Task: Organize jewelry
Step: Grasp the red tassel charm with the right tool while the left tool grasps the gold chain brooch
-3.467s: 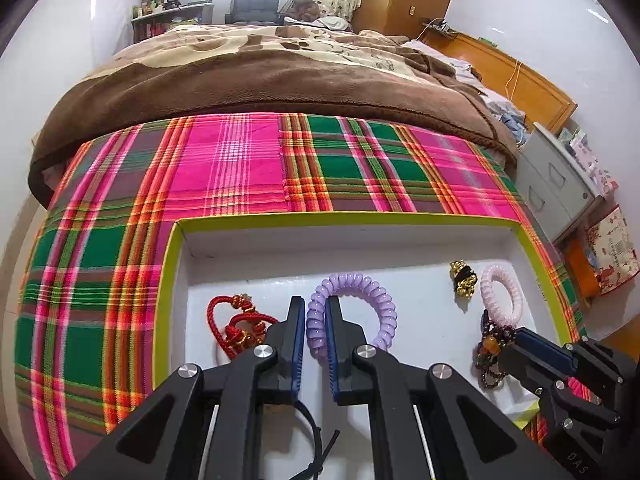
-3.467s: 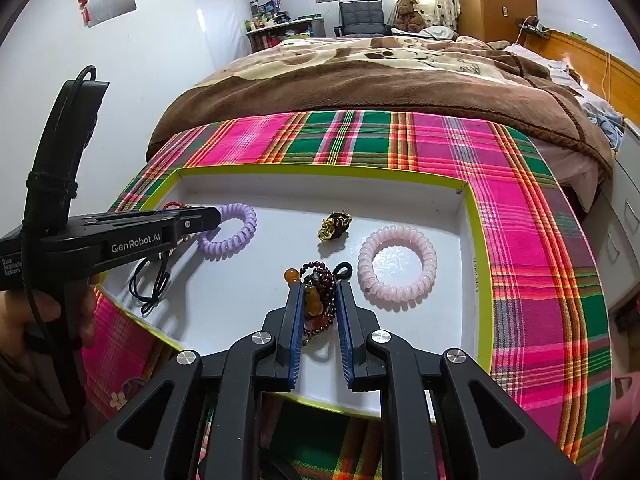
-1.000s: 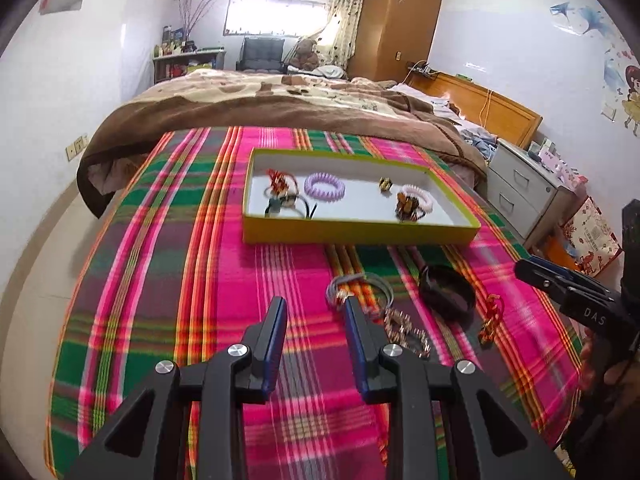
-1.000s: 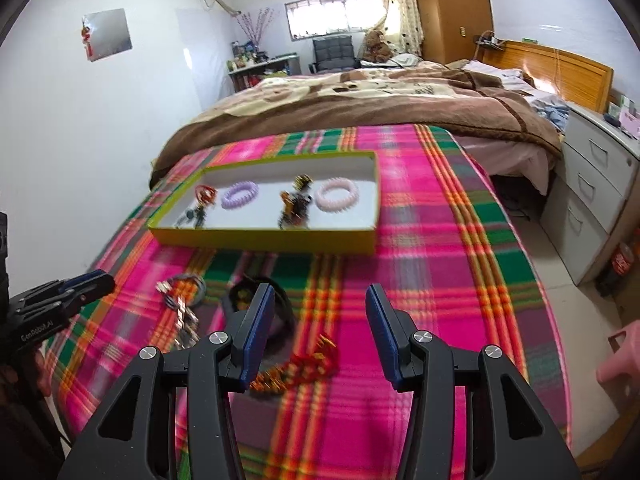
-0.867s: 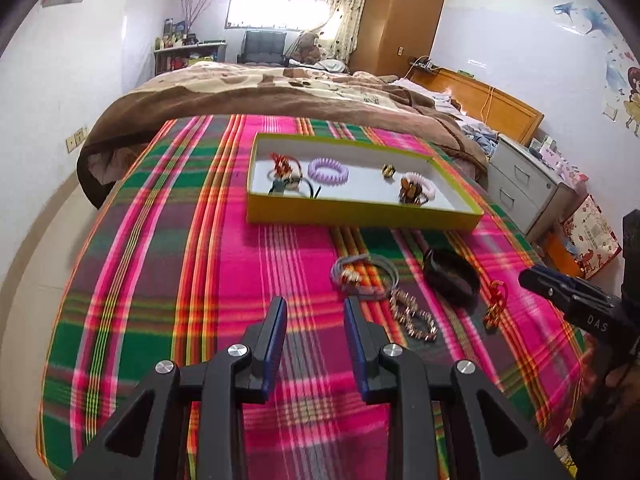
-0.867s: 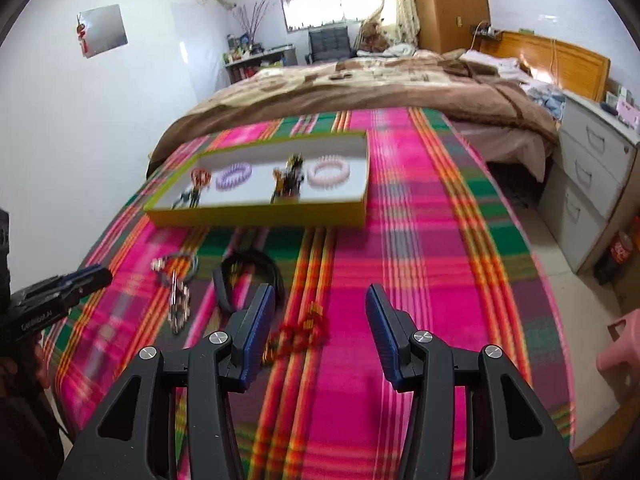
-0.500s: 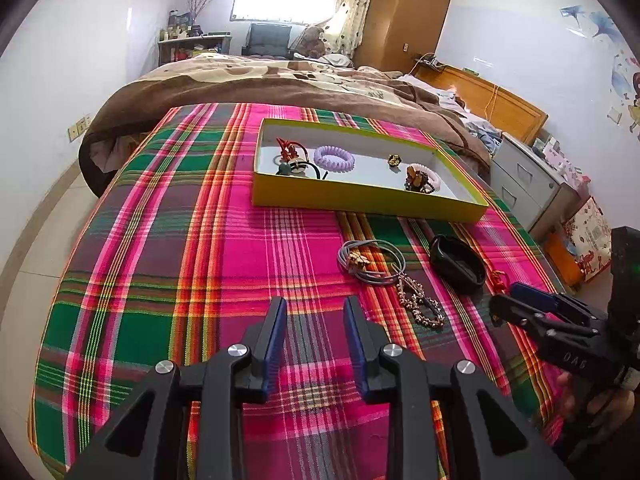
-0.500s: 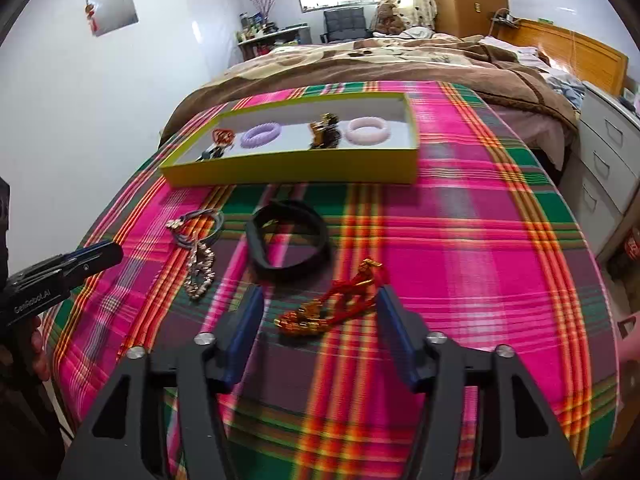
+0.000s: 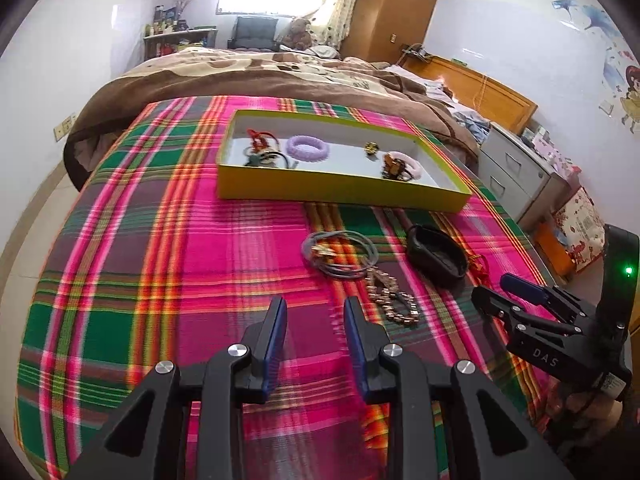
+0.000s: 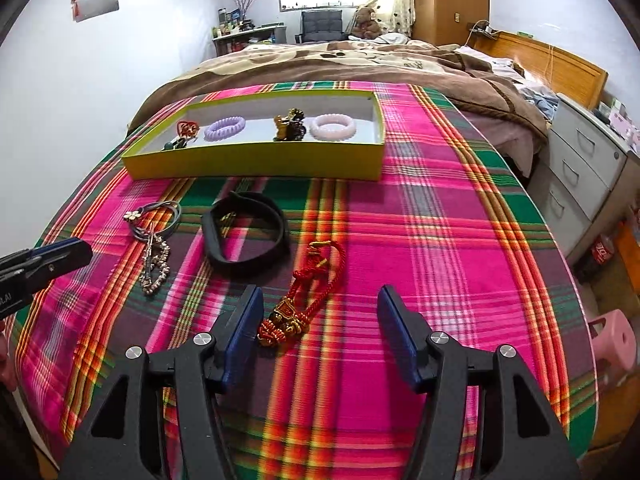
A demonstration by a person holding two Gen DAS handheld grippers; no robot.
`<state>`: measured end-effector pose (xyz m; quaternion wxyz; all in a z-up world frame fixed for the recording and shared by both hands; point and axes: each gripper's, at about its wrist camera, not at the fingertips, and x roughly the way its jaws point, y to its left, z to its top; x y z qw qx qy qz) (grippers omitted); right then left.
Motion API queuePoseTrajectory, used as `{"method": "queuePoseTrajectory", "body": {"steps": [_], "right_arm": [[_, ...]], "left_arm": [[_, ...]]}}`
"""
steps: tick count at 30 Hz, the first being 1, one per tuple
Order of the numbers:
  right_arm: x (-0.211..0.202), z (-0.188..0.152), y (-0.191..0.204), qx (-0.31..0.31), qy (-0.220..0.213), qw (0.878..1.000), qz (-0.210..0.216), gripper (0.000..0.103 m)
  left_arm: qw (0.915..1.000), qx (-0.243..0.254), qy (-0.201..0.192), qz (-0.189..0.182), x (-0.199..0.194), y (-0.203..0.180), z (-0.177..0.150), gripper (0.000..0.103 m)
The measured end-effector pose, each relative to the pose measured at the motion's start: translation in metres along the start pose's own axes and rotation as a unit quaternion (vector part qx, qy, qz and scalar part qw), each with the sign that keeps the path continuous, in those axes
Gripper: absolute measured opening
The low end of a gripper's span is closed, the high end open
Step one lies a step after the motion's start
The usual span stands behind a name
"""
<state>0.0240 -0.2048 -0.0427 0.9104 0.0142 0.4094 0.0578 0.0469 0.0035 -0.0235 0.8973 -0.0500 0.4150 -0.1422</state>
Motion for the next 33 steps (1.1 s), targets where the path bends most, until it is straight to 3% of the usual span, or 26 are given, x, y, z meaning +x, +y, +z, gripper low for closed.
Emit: {"method": "queuePoseTrajectory", "body": {"steps": [2, 8, 10, 13, 20, 28, 33], "right_arm": [[-0.001, 0.000, -0.005, 0.002, -0.003, 1.000, -0.004, 0.041], [-0.002, 0.002, -0.018, 0.013, -0.008, 1.000, -0.004, 0.017], [-0.002, 0.001, -0.021, 0.012, -0.009, 1.000, -0.001, 0.015], [-0.003, 0.001, -0.027, 0.024, -0.012, 1.000, 0.008, 0.014], [-0.006, 0.001, -0.037, 0.040, -0.017, 0.999, 0.021, 0.014], [-0.007, 0.001, -0.035, 0.042, -0.019, 0.999, 0.030, 0.014], [-0.008, 0.000, -0.035, 0.042, -0.021, 0.998, 0.030, 0.014]], "left_arm": [[0.9999, 0.007, 0.003, -0.009, 0.003, -0.008, 0.001, 0.029], [0.9996, 0.014, 0.011, -0.021, 0.014, -0.032, 0.005, 0.029], [0.9996, 0.014, 0.011, -0.022, 0.016, -0.037, 0.006, 0.030], [0.9995, 0.018, 0.017, -0.020, 0.021, -0.046, 0.007, 0.041], [0.9992, 0.025, 0.032, 0.006, 0.036, -0.055, 0.004, 0.041], [0.9938, 0.082, 0.032, 0.069, 0.036, -0.068, -0.003, 0.041], [0.9956, 0.067, 0.032, 0.056, 0.033, -0.056, -0.003, 0.041]]}}
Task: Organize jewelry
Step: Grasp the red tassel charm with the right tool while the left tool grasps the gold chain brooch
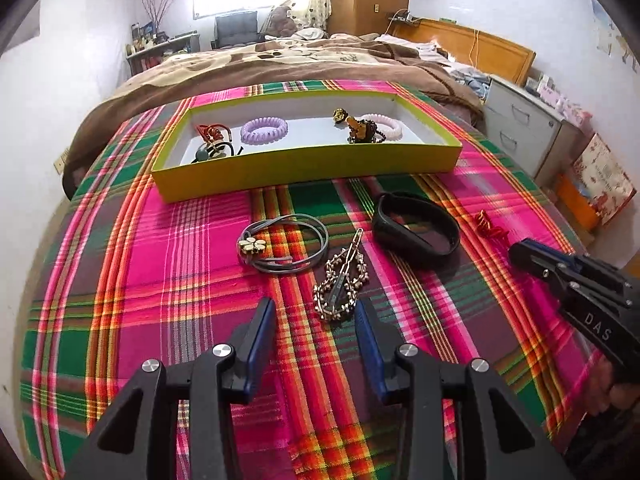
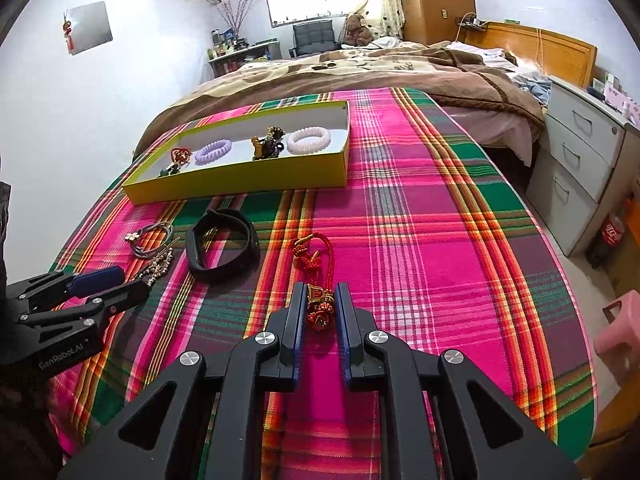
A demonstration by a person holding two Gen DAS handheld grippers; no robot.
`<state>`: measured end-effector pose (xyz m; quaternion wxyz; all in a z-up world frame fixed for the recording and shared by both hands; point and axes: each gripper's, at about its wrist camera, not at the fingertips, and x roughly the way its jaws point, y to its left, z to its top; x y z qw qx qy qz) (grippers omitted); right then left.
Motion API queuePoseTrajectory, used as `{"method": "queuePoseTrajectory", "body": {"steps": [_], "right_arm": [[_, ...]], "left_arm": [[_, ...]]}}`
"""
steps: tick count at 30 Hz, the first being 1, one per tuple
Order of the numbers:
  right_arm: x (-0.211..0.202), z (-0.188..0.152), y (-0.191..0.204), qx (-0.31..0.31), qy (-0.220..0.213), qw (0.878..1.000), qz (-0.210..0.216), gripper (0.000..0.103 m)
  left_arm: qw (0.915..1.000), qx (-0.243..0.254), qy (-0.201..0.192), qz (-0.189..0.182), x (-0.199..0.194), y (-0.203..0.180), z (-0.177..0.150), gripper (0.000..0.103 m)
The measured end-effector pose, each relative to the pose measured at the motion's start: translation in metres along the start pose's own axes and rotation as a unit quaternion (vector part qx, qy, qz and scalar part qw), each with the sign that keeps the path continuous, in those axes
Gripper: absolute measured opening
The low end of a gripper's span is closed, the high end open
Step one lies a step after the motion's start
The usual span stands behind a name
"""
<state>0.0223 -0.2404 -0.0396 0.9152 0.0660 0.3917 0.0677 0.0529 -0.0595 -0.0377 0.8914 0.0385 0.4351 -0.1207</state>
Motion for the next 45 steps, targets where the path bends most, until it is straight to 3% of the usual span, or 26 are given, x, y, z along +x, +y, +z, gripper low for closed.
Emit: {"method": "queuePoseTrajectory", "body": {"steps": [8, 13, 18, 26, 45], "right_arm": [[0.001, -0.001, 0.000, 0.000, 0.002, 1.000, -0.002, 0.014], [0.001, 0.000, 0.000, 0.000, 0.004, 1.000, 0.000, 0.014], [0.001, 0.001, 0.001, -0.001, 0.003, 1.000, 0.000, 0.014], [0.001, 0.001, 0.001, 0.000, 0.002, 1.000, -0.002, 0.014], [-0.011, 0.003, 0.004, 0.002, -0.011, 1.000, -0.006, 0.010]], "left_arm": [[0.9993, 0.034, -0.004, -0.013, 0.010, -0.007, 0.011, 0.041], [0.9994, 0.027, -0.008, -0.020, 0.012, -0.005, 0.014, 0.041], [0.9992, 0.032, -0.012, -0.022, 0.010, -0.005, 0.013, 0.024], [0.9989, 0.029, -0.018, -0.031, 0.007, -0.002, 0.013, 0.019], [0.9980, 0.019, -0.049, -0.036, -0.014, 0.003, 0.014, 0.018]]}}
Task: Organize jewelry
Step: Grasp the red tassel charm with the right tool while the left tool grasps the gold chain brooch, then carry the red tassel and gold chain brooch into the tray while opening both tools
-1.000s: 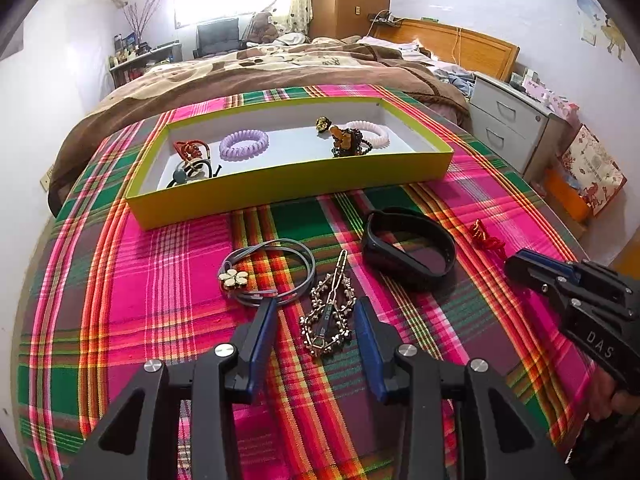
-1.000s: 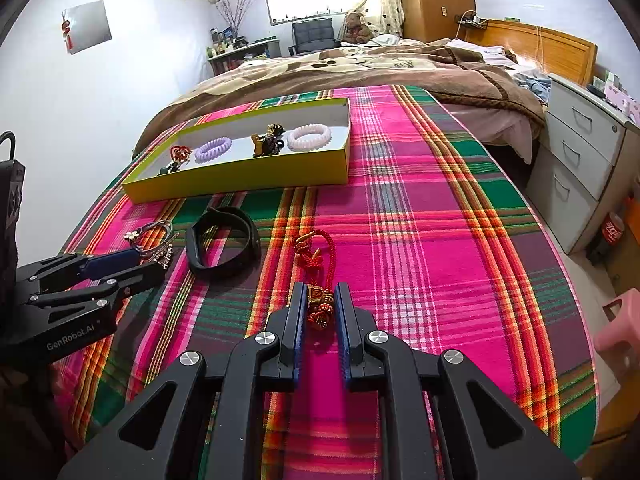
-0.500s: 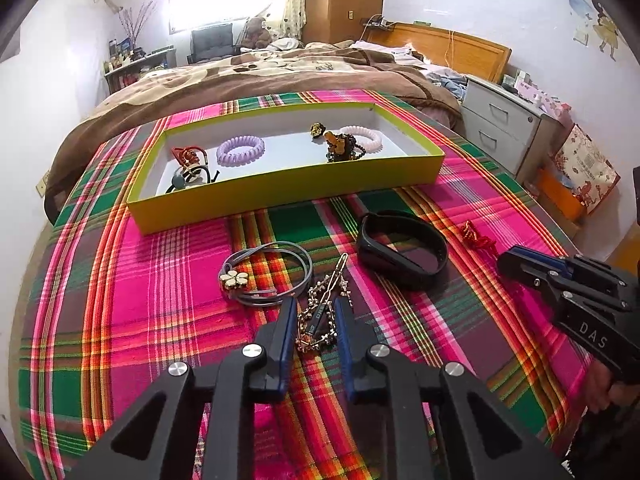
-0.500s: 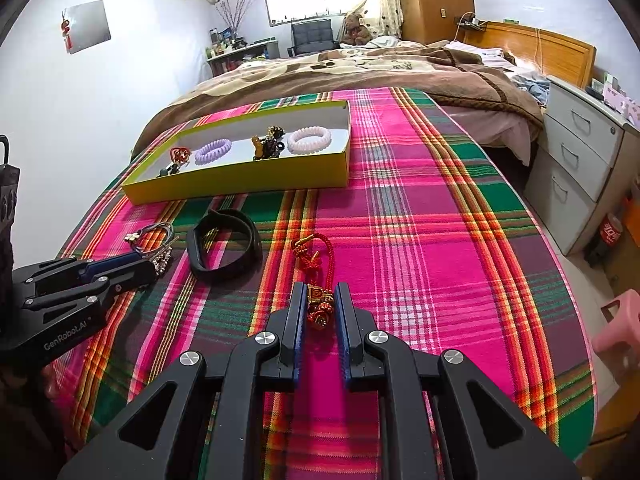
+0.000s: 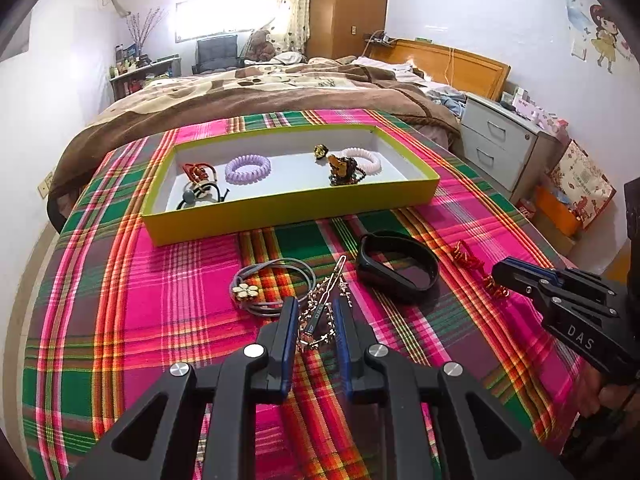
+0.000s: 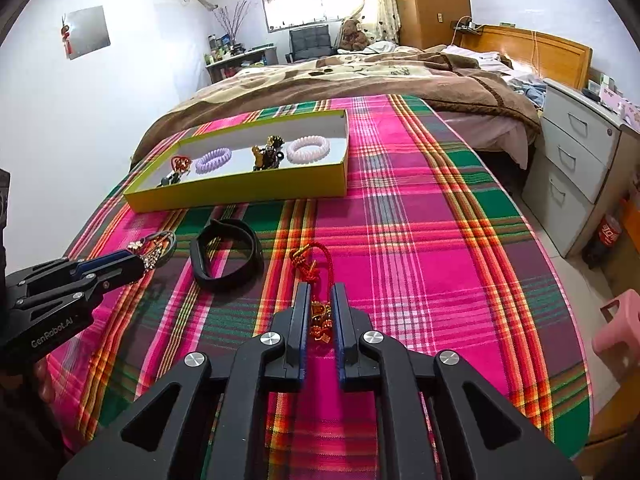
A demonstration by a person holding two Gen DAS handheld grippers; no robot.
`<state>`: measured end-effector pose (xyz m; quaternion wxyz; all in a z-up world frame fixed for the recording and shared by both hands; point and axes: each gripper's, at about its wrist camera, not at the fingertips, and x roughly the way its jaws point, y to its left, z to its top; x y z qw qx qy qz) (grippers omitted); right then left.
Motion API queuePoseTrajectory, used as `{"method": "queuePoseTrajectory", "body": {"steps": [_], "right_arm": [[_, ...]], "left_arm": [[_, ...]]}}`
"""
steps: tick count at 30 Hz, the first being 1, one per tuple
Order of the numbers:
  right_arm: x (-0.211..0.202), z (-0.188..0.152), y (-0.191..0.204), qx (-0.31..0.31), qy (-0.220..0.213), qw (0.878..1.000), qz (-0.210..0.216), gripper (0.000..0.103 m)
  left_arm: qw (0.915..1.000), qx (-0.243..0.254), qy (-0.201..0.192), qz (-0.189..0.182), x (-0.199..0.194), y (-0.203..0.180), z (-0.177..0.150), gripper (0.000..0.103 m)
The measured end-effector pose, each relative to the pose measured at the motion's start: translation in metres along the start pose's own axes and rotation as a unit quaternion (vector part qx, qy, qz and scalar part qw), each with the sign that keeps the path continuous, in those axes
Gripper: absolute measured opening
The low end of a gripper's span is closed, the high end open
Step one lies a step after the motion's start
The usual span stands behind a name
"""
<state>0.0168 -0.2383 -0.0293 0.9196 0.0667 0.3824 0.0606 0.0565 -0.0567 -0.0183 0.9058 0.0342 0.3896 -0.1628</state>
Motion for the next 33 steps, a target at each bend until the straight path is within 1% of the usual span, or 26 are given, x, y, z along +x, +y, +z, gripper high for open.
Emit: {"method": "queuePoseTrajectory", "body": {"steps": [3, 4, 6, 8, 14, 16, 18, 20, 22, 23, 26, 28, 29, 31, 32, 33], "right_arm": [[-0.003, 0.002, 0.001, 0.001, -0.006, 1.000, 0.000, 0.008], [-0.004, 0.002, 0.001, 0.000, -0.008, 1.000, 0.002, 0.005], [-0.005, 0.003, 0.002, -0.002, -0.008, 1.000, 0.004, 0.004], [-0.006, 0.003, 0.002, 0.000, -0.011, 1.000, 0.008, 0.000], [-0.016, 0.009, -0.005, 0.007, -0.028, 0.999, 0.015, 0.000], [-0.012, 0.013, -0.005, -0.007, -0.022, 0.999, 0.025, 0.000], [-0.003, 0.017, -0.002, -0.022, -0.004, 0.999, 0.030, 0.009], [0.007, 0.017, 0.001, -0.032, 0.014, 0.999, 0.035, 0.027], [0.018, 0.017, 0.003, -0.037, 0.027, 0.999, 0.026, 0.038], [0.023, 0.016, 0.004, -0.041, 0.034, 0.998, 0.020, 0.038], [0.032, 0.015, 0.006, -0.041, 0.048, 0.998, 0.012, 0.038], [0.033, 0.014, 0.008, -0.046, 0.046, 0.998, 0.002, 0.037], [0.033, 0.013, 0.009, -0.052, 0.046, 0.998, -0.004, 0.029], [0.033, 0.013, 0.013, -0.064, 0.045, 0.997, -0.022, 0.016], [0.034, 0.013, 0.013, -0.063, 0.046, 0.997, -0.021, 0.011], [0.034, 0.013, 0.012, -0.061, 0.048, 0.997, -0.020, 0.010]], "left_arm": [[1.0000, -0.007, -0.005, -0.001, -0.003, 0.003, 0.001, 0.018], [0.9999, -0.008, -0.006, -0.003, -0.004, 0.005, 0.002, 0.018], [0.9999, -0.011, -0.009, -0.001, -0.007, 0.007, 0.003, 0.018], [0.9999, -0.013, -0.011, 0.000, -0.010, 0.010, 0.004, 0.018], [0.9997, -0.016, -0.020, 0.000, -0.016, 0.014, 0.009, 0.018], [0.9997, -0.016, -0.020, -0.002, -0.016, 0.014, 0.009, 0.018], [0.9997, -0.017, -0.017, -0.003, -0.014, 0.015, 0.009, 0.018], [0.9997, -0.019, -0.013, -0.005, -0.013, 0.016, 0.010, 0.018], [0.9997, -0.018, -0.013, -0.006, -0.012, 0.015, 0.011, 0.018], [0.9998, -0.017, -0.012, -0.007, -0.012, 0.015, 0.011, 0.018], [0.9998, -0.017, -0.011, -0.008, -0.011, 0.017, 0.013, 0.018], [0.9997, -0.021, -0.011, -0.008, -0.010, 0.019, 0.015, 0.018], [0.9997, -0.021, -0.011, -0.009, -0.009, 0.020, 0.016, 0.018], [0.9997, -0.022, -0.011, -0.008, -0.008, 0.021, 0.018, 0.018], [0.9997, -0.022, -0.010, -0.009, -0.007, 0.022, 0.019, 0.018], [0.9996, -0.023, -0.009, -0.009, -0.006, 0.023, 0.020, 0.018]]}}
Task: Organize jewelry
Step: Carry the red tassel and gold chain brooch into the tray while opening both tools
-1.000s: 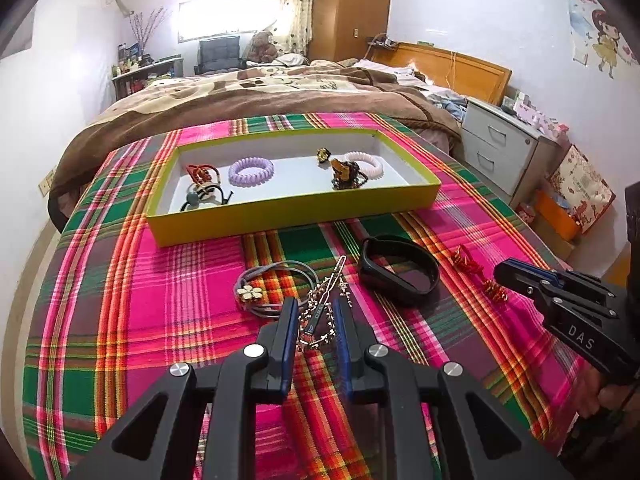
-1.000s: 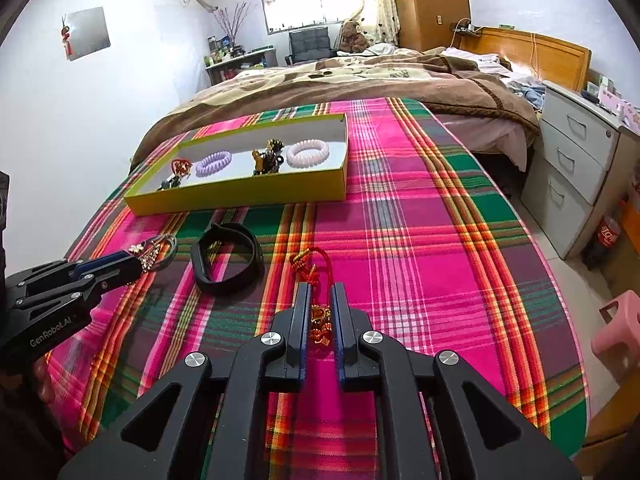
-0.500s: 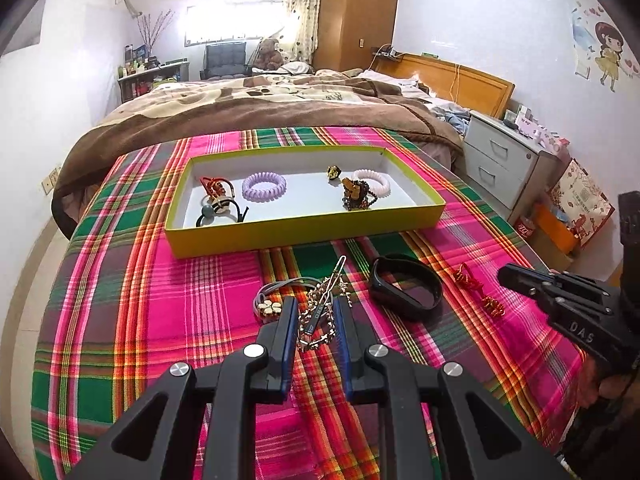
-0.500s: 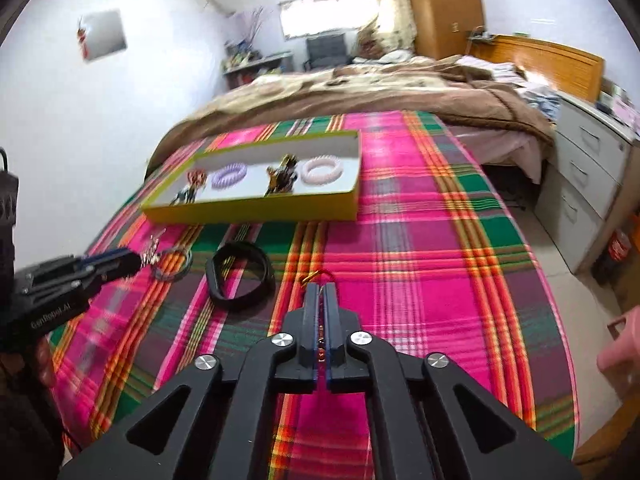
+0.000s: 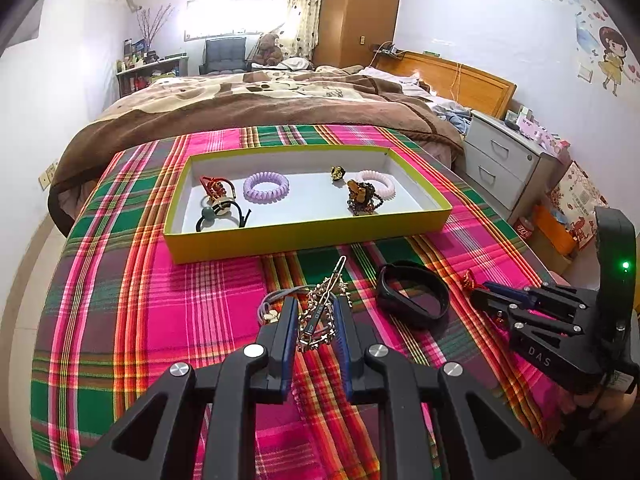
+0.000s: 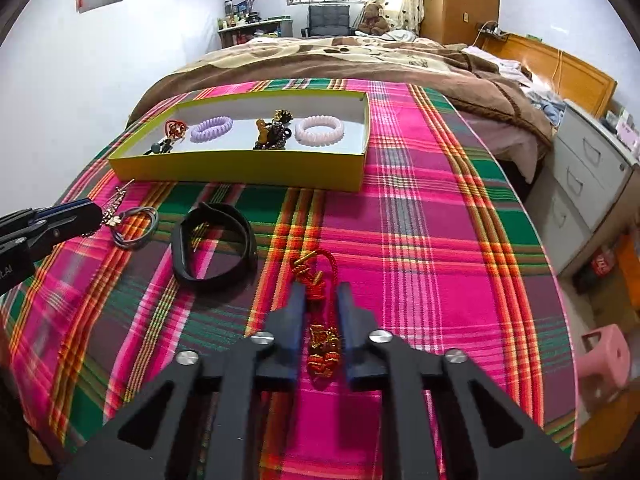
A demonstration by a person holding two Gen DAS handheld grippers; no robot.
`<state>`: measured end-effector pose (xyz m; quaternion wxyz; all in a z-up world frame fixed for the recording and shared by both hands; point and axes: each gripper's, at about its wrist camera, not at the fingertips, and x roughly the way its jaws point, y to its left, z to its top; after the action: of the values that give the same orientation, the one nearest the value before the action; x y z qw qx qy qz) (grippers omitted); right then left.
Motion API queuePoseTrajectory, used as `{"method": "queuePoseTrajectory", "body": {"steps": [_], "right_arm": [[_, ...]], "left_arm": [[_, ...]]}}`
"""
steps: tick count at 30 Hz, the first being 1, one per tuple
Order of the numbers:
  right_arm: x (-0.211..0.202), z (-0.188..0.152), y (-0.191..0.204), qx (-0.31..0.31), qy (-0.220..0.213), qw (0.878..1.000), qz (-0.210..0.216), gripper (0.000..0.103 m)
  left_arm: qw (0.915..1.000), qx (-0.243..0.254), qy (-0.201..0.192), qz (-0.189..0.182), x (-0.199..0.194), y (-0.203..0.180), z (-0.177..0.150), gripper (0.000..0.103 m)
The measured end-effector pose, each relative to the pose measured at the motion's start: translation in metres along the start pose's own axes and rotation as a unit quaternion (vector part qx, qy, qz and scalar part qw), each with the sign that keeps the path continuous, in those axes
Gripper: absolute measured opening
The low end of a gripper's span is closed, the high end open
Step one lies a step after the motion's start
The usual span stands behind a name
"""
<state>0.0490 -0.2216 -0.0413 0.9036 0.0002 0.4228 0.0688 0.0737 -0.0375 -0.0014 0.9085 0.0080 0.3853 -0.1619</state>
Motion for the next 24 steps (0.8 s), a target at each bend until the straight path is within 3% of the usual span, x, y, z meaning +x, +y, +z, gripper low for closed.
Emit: {"method": "queuePoseTrajectory", "body": {"steps": [6, 13, 24], "right_arm": [[-0.007, 0.005, -0.003, 0.017, -0.007, 1.000, 0.005, 0.008], [-0.023, 0.036, -0.012, 0.047, -0.047, 0.997, 0.035, 0.008], [0.010, 0.098, -0.016, 0.053, -0.054, 0.996, 0.042, 0.008]], "left_arm": [[1.0000, -0.001, -0.005, 0.000, -0.001, 0.005, 0.011, 0.018], [0.9998, -0.013, -0.011, -0.006, 0.005, 0.017, 0.036, 0.018], [0.9996, -0.024, -0.014, -0.007, 0.037, 0.035, 0.083, 0.015]]}}
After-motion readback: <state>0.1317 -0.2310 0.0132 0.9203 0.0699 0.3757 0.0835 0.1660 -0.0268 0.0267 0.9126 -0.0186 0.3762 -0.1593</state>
